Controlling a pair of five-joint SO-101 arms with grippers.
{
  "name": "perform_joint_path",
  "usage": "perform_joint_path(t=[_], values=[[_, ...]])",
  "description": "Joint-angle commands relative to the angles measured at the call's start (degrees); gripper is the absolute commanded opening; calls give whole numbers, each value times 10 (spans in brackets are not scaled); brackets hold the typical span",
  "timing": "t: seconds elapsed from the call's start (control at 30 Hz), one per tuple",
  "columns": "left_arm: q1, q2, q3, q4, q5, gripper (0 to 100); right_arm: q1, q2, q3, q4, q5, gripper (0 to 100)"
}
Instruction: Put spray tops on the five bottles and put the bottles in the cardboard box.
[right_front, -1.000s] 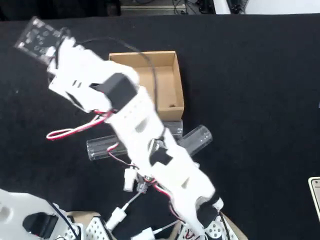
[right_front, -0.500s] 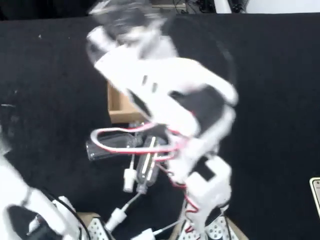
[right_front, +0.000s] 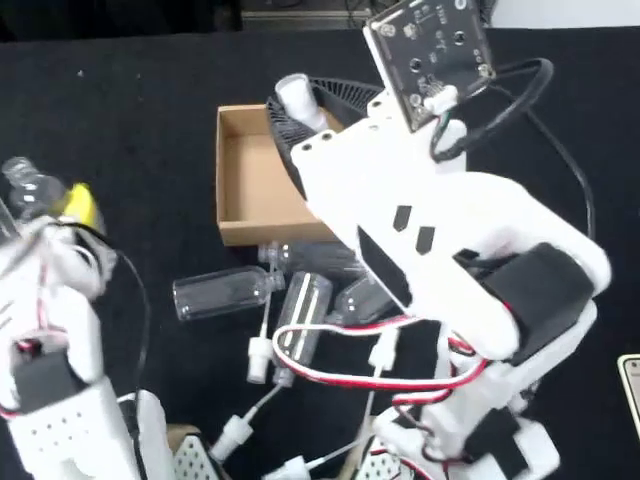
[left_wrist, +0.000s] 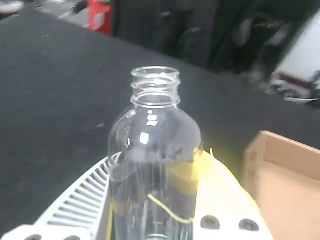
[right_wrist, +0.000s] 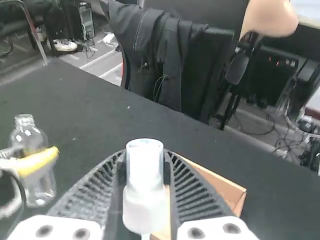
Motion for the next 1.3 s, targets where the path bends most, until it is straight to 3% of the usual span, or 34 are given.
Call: perform_joint_path(t=[0.0, 0.17, 0.37, 0.53, 0.73, 1.07, 1.27], values=[[64, -150, 78, -27, 39, 50, 7, -72, 109, -76, -24, 10], [120, -273, 189, -76, 40, 51, 4, -180, 327, -232, -33, 10], [176, -254, 233, -128, 42, 52, 5, -333, 586, -462, -49, 11], [260, -260, 243, -138, 39, 55, 7, -348, 682, -614, -54, 11], [341, -260, 342, -323, 39, 51, 7, -348, 739, -770, -54, 11], [357, -261, 417, -442, 101, 50, 4, -351, 769, -827, -55, 11], [356, -260, 416, -443, 107, 54, -4, -353, 768, -828, -135, 11]])
